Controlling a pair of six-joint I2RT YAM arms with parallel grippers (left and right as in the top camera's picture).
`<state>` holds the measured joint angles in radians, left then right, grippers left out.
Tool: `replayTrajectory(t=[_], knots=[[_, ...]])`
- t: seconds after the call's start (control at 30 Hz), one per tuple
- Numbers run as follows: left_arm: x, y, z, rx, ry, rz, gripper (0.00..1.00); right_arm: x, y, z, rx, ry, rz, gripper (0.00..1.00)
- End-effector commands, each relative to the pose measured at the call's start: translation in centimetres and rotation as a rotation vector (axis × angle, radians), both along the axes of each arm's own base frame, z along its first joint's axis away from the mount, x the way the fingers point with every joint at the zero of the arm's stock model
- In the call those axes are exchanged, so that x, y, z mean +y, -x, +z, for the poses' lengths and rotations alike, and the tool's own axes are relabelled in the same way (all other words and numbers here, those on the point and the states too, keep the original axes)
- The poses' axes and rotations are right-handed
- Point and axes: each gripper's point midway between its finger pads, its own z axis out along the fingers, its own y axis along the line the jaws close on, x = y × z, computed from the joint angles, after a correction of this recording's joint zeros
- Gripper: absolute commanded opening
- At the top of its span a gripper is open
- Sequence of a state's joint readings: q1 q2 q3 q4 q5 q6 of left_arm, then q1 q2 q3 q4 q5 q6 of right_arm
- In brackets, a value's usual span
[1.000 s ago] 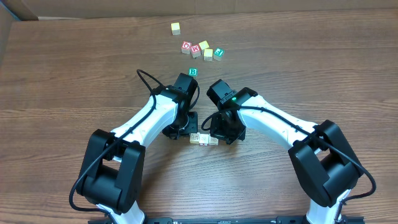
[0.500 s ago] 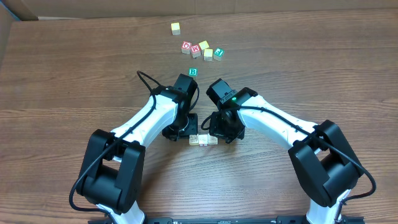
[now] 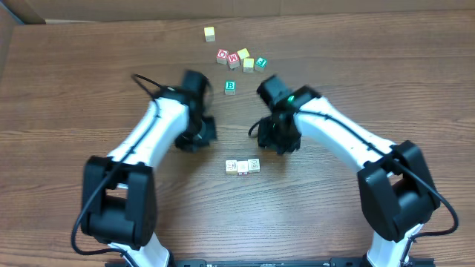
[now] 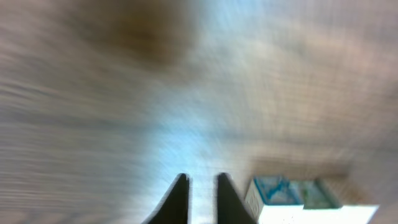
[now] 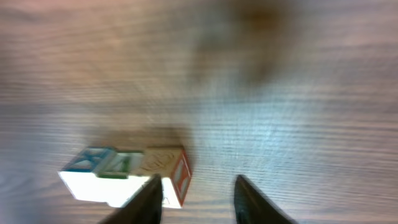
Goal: Flip 4 blocks
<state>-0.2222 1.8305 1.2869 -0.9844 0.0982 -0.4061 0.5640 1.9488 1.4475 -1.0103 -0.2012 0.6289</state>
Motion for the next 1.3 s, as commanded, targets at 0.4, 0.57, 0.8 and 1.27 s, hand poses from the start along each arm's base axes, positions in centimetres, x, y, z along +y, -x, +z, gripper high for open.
replayTrajectory(t=[0.4,0.57,0.8,1.27], knots=[[9.9,-4.0,3.2,-0.110,0.005,0.270,1.00,7.8,-15.0,7.2,-0.684,-0.225,0.064,0.70],[9.8,-4.0,3.2,-0.110,0.005,0.270,1.00,9.6,-16.3,4.1,-0.791,-0.108,0.068,0.70],[9.8,-4.0,3.2,-0.110,0.005,0.270,1.00,10.3,-18.6,0.4,-0.949,0.052,0.114,0.70],[9.8,-4.0,3.2,-0.110,0.005,0.270,1.00,10.0,-20.4,-0.8,-1.008,0.053,0.081,0.69]])
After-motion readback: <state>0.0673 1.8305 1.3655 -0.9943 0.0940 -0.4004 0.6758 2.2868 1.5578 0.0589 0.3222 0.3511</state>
